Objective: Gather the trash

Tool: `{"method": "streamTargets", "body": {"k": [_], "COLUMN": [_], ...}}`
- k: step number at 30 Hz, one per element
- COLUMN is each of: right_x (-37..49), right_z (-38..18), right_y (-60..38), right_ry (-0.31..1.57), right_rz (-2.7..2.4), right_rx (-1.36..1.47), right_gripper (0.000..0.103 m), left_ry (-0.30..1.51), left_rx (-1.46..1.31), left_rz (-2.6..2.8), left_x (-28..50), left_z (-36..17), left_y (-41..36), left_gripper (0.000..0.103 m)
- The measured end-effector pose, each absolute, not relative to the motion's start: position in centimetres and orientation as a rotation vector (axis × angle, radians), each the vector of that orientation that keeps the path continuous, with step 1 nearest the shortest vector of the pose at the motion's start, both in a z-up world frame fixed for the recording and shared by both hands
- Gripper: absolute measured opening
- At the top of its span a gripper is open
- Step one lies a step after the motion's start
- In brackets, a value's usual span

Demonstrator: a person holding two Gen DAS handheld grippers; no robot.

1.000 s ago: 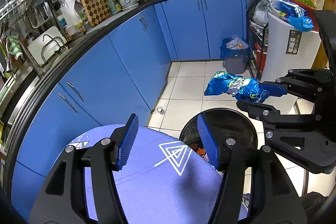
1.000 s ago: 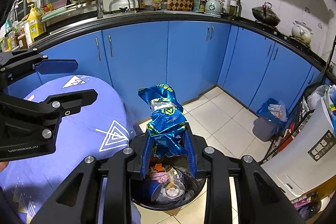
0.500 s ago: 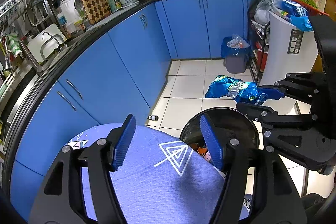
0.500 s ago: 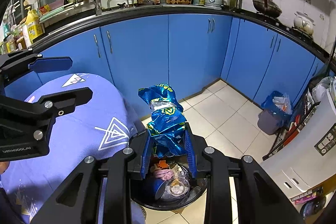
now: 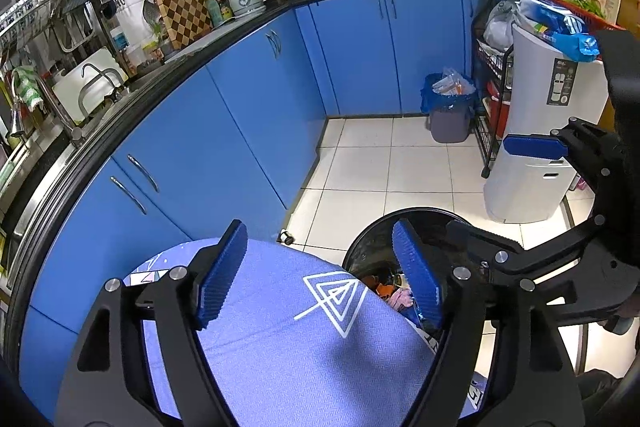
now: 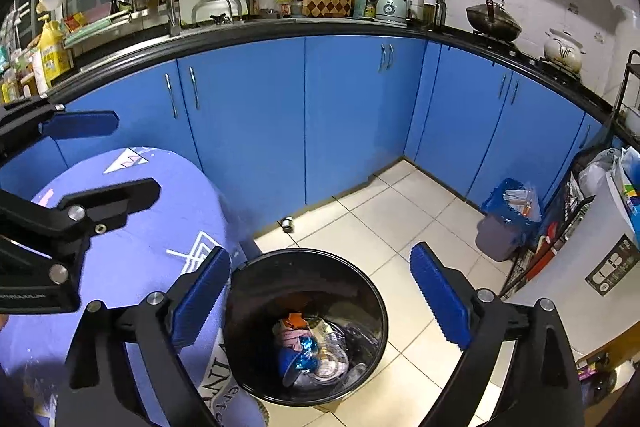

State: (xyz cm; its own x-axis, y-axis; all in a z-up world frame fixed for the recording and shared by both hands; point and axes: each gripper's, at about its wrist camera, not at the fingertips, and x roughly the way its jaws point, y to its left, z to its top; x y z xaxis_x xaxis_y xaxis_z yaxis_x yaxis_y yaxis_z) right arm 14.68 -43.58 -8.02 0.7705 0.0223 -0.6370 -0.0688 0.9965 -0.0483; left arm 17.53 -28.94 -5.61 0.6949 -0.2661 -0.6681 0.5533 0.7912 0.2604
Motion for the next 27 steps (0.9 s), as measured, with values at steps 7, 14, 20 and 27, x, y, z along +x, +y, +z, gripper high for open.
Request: {"method": "streamTargets", "body": {"k": [7,14,20,27], "right_x": [14.44,14.28,14.1,13.94], "right_z": [-8.04,-7.88,-7.66,-7.31], "right_y": [-43.67,-43.91,-44.24,-43.94], "right_ry": [0.691,0.689,0.684,0.678], "right_rz": [0.053,0.048,0.05,0.051], "right_rx": [-0.072,-0.069,-0.065,-0.075], "right_gripper": [0.09,0.09,0.09,0.09], "left_ry": [0.654,0.654,0.649,0.645], "left_rx": [0.471,0.471,0.473,0.474], "left_rz": [-0.478,-0.478,-0.478,-0.48], "left_x": [17.56,17.52,17.47,17.39], "left_z": [-5.48,-5.42,-5.18,-4.86], "left_y": [-28.79,-28.79,-28.82,-28.78], "left_gripper": [0.076,0.077,0.077,0.077]}}
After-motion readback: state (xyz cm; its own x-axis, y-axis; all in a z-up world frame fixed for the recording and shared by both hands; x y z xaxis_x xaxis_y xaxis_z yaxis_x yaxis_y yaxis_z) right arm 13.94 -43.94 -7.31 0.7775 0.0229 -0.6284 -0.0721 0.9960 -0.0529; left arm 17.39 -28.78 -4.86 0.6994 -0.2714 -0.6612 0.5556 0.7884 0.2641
